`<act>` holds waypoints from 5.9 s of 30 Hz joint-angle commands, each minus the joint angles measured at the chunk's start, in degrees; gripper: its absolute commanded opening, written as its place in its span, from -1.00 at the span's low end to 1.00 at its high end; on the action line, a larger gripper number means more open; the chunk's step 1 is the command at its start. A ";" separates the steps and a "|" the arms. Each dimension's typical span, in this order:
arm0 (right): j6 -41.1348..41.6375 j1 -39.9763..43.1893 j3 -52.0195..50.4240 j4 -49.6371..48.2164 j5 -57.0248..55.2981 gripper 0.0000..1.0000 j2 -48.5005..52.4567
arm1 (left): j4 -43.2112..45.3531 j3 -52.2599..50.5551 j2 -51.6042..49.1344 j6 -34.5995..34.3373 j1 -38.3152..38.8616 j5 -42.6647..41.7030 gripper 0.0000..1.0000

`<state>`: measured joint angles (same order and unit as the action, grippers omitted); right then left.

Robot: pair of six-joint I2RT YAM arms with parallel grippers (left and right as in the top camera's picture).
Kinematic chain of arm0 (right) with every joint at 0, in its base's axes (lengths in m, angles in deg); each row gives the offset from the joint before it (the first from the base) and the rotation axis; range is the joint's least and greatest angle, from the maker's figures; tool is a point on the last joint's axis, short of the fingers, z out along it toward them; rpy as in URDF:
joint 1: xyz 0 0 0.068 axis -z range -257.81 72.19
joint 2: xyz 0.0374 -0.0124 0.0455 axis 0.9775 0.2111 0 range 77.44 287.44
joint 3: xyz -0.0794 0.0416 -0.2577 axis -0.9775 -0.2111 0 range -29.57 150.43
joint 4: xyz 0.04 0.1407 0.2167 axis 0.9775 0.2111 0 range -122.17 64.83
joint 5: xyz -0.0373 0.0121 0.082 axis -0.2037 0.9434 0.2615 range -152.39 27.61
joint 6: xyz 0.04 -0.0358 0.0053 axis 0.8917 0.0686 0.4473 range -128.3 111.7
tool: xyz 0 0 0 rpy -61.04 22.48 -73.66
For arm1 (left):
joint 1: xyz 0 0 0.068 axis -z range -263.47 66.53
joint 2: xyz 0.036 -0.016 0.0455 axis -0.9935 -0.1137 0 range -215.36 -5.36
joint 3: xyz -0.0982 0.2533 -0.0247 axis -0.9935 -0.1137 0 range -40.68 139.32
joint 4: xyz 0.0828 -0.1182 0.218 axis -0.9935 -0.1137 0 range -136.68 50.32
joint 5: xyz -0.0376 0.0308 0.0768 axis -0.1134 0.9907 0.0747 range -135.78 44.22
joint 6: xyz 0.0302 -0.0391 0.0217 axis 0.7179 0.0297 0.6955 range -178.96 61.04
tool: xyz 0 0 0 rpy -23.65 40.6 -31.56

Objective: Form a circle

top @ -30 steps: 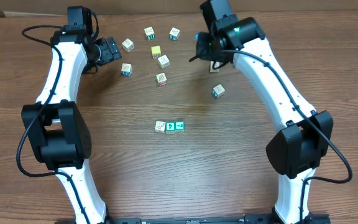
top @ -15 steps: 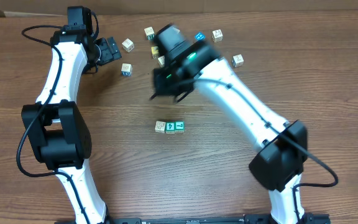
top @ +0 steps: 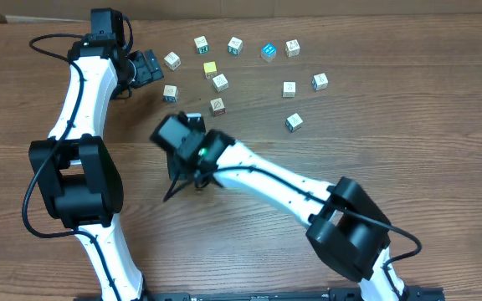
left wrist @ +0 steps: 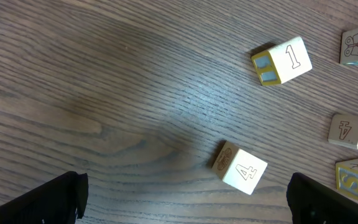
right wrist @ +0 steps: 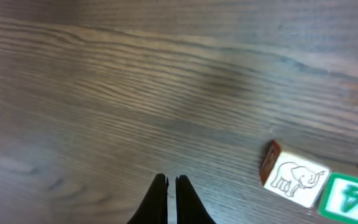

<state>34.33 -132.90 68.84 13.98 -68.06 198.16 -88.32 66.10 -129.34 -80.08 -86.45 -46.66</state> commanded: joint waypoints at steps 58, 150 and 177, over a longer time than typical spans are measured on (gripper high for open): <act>-0.13 -0.52 -2.58 -1.79 -11.23 -0.93 3.41 | 0.00 0.74 0.33 -1.18 0.39 -0.22 1.00; -3.91 36.76 -7.26 4.57 3.15 -0.01 0.70 | -0.02 0.72 0.33 -1.18 0.76 -0.22 0.99; -10.14 36.70 -8.94 6.73 16.52 -0.61 0.81 | 0.00 0.74 0.33 -1.18 0.76 -0.22 1.00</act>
<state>25.80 -95.86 60.27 18.94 -58.57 199.10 -88.32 66.10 -129.34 -80.08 -86.08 -46.66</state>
